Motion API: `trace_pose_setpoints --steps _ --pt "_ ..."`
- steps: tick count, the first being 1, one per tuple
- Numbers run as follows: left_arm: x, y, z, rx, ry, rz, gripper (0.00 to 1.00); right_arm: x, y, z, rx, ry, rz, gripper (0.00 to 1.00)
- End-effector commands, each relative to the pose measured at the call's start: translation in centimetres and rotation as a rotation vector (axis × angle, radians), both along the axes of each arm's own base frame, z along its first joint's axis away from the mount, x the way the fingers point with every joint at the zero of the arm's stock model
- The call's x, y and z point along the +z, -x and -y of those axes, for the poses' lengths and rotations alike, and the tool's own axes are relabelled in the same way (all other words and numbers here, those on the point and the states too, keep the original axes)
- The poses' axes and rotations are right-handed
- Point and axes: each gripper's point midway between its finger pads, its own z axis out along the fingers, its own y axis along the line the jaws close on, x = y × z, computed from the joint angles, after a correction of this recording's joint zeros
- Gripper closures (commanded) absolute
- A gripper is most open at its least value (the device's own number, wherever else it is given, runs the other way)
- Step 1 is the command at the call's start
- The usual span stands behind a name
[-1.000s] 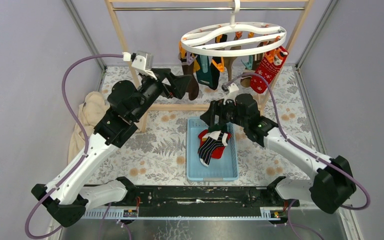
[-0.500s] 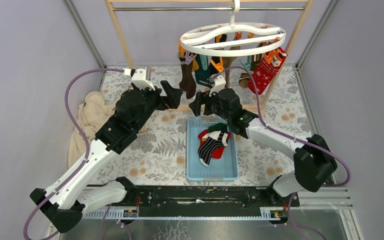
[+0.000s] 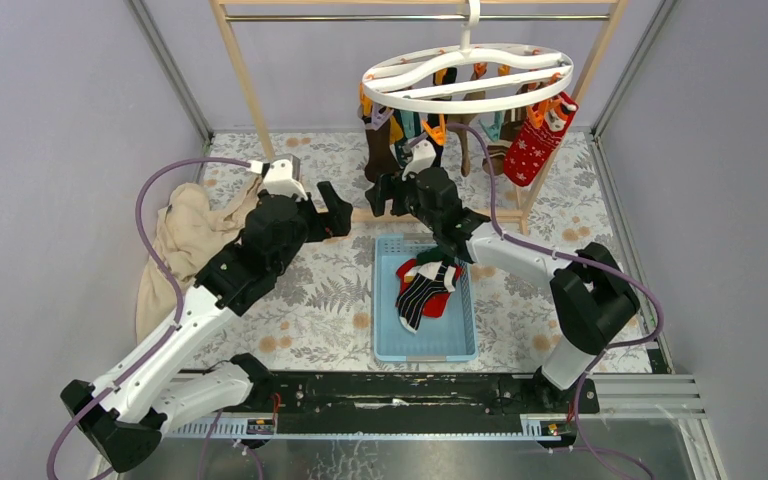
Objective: Remove the socks clipped to the hanger
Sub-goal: Adjust the hanger on the clothesline.
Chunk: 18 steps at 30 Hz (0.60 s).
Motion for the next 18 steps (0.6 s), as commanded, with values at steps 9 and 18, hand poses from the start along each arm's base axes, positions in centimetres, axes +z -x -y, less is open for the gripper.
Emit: trace_pose_setpoints --steps 9,18 --pt "-4.3 1.1 0.3 -0.015 0.021 -0.083 0.01 2.6 -2.1 -1.3 -0.04 -0.031 0.079 0.13" --pt "-5.4 1.8 0.1 -0.038 0.007 -0.097 0.01 2.1 -3.9 -2.3 -0.06 -0.022 0.073 0.12"
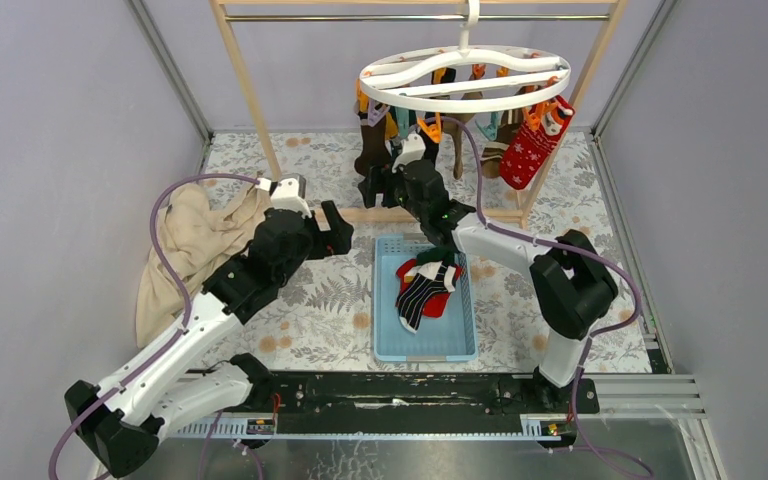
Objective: Remove the socks clipped to the hanger
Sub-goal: Adjust the hanger on the clothesline.
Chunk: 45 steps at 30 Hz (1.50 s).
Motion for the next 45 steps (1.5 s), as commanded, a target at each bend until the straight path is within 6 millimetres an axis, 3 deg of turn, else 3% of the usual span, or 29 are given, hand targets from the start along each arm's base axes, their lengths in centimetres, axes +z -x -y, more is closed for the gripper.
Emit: trace_pose_setpoints --steps 1,7,16,20,21,22,31,35,40,45 --pt "0.3 0.4 0.3 -0.022 0.032 0.017 0.01 3.0 -1.6 -1.0 -0.037 -0.036 0.075 0.12" --pt "-0.3 1.0 0.0 -0.032 0.032 0.011 0.01 2.8 -1.5 -1.2 -0.033 -0.04 0.039 0.12" --pt "0.1 1.3 0.6 -0.068 0.044 0.005 0.01 3.8 5.4 2.3 0.014 0.009 -0.004 0.11" --pt "0.6 1.2 0.7 -0.063 0.053 0.005 0.01 5.2 8.8 5.4 0.017 0.038 -0.034 0.09" --pt "1.1 1.2 0.5 -0.055 0.048 0.001 0.01 6.9 10.8 7.4 0.017 0.048 -0.04 0.05" --pt "1.4 1.2 0.5 -0.053 0.049 0.003 0.01 7.0 11.7 8.2 0.016 0.059 -0.057 0.02" --pt "3.3 2.4 1.6 -0.102 0.144 -0.028 0.01 5.8 18.3 14.3 -0.048 0.012 -0.202 0.0" --pt "2.5 3.9 2.8 -0.164 0.229 -0.073 0.01 5.7 21.3 17.3 -0.093 -0.073 -0.221 0.0" --pt "0.9 4.9 3.6 -0.186 0.276 -0.15 0.01 5.4 23.2 21.0 -0.192 -0.129 -0.219 0.0" --pt "1.9 5.3 3.6 -0.174 0.33 -0.142 0.01 5.9 23.8 22.3 -0.225 -0.147 -0.206 0.0"
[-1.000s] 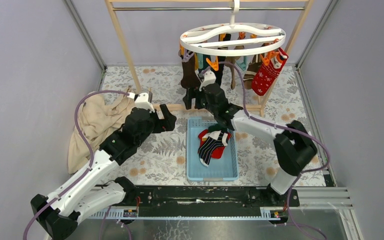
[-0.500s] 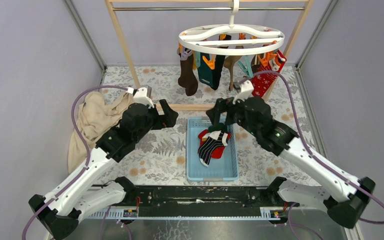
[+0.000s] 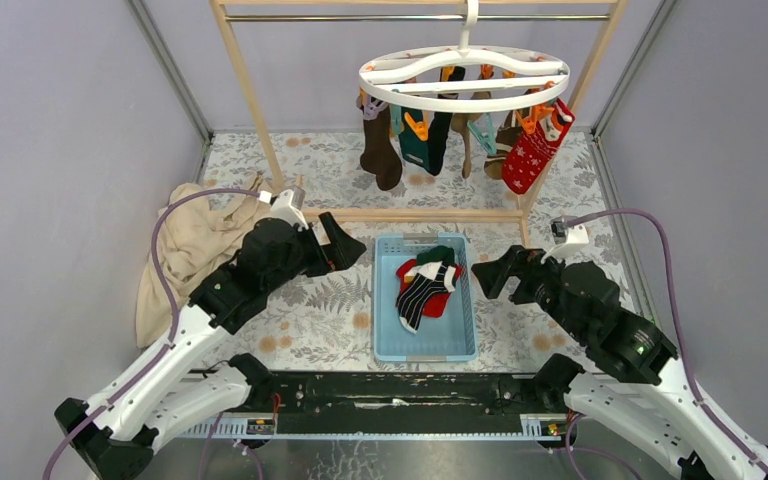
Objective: Remove the socks clipped to the hanger
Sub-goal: Adjust the hanger on the clothesline.
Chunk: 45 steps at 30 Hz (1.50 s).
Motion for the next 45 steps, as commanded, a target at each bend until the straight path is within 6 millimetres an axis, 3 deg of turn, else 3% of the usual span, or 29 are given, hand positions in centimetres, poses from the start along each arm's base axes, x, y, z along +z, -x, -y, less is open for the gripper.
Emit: trace_pose_setpoints --steps 1,6,15,20,27,33,45 --pt "1.8 0.6 0.4 0.0 0.098 0.005 0.01 -0.5 -0.2 1.2 -0.074 0.012 -0.033 0.0" --pt "2.4 1.3 0.1 0.017 0.148 0.007 0.01 -2.2 -0.8 1.9 -0.136 0.091 -0.108 0.0" --pt "1.2 2.6 -1.5 0.061 0.163 0.003 0.01 -2.5 -0.7 0.2 -0.03 0.138 -0.111 0.0" --pt "0.3 2.6 -1.3 0.067 0.169 -0.019 0.01 -2.9 -0.6 0.8 -0.029 0.172 -0.093 0.0" --pt "1.0 2.6 -0.7 0.058 0.197 -0.019 0.01 -2.4 0.1 1.7 -0.032 0.187 -0.086 0.0" --pt "2.3 1.8 0.8 0.022 0.182 -0.03 0.01 -0.9 0.3 2.2 -0.058 0.144 -0.077 0.0" --pt "5.4 -0.4 3.9 -0.072 0.162 0.037 0.01 6.4 -1.0 5.5 -0.192 0.237 0.029 0.0"
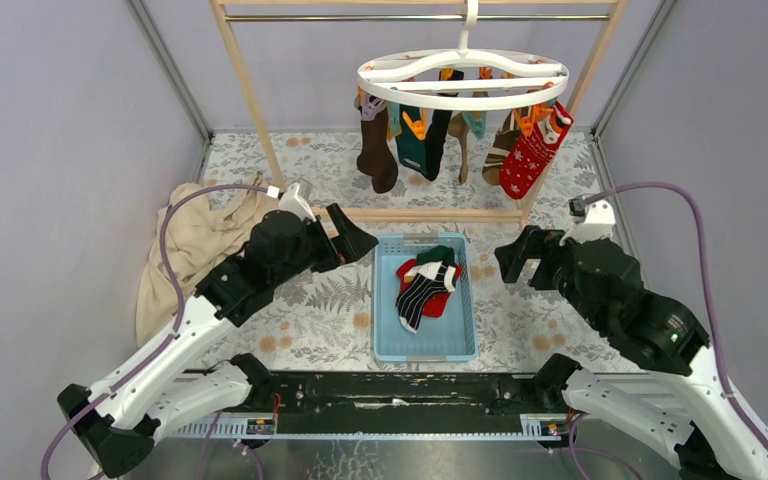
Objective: Remove the socks clipped to the hanger
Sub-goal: Adjust the hanger on the clothesline.
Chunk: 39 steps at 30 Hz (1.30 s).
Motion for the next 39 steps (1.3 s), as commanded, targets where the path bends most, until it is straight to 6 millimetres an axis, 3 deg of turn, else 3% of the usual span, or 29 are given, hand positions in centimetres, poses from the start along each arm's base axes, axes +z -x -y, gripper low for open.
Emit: trace_pose_setpoints --steps 1,6,11,16,22,26,33,39 --pt "3.9 -1.0 1.8 -0.073 0.03 0.116 0.01 3.5 -1.0 1.8 -0.072 0.078 0.06 0.0" --pt "5.7 -1.8 2.8 -0.13 -0.009 0.176 0.01 7.8 -1.1 1.9 -0.054 0.061 0.136 0.0" --pt "6.3 -2.4 3.0 -0.166 -0.051 0.209 0.01 11.5 -1.9 2.8 -0.125 0.029 0.212 0.0" --pt "5.1 -3.9 2.2 -0.199 -0.064 0.178 0.01 15.2 -3.0 2.8 -0.177 -0.043 0.315 0.01" --pt "4.2 -5.6 1.3 -0.198 -0.037 0.2 0.01 19.3 -5.2 2.5 -0.274 -0.092 0.405 0.2" --pt "3.2 -5.8 1.5 -0.221 -0.024 0.18 0.01 21.3 -6.9 1.1 -0.277 -0.094 0.433 0.2" --pt "2.1 -5.6 1.2 -0.224 -0.019 0.166 0.01 25.9 -8.1 1.4 -0.345 -0.127 0.53 0.19" --pt "1.8 -5.3 1.2 -0.23 -0.01 0.16 0.01 27.1 -10.9 -0.1 -0.334 -0.148 0.516 0.19"
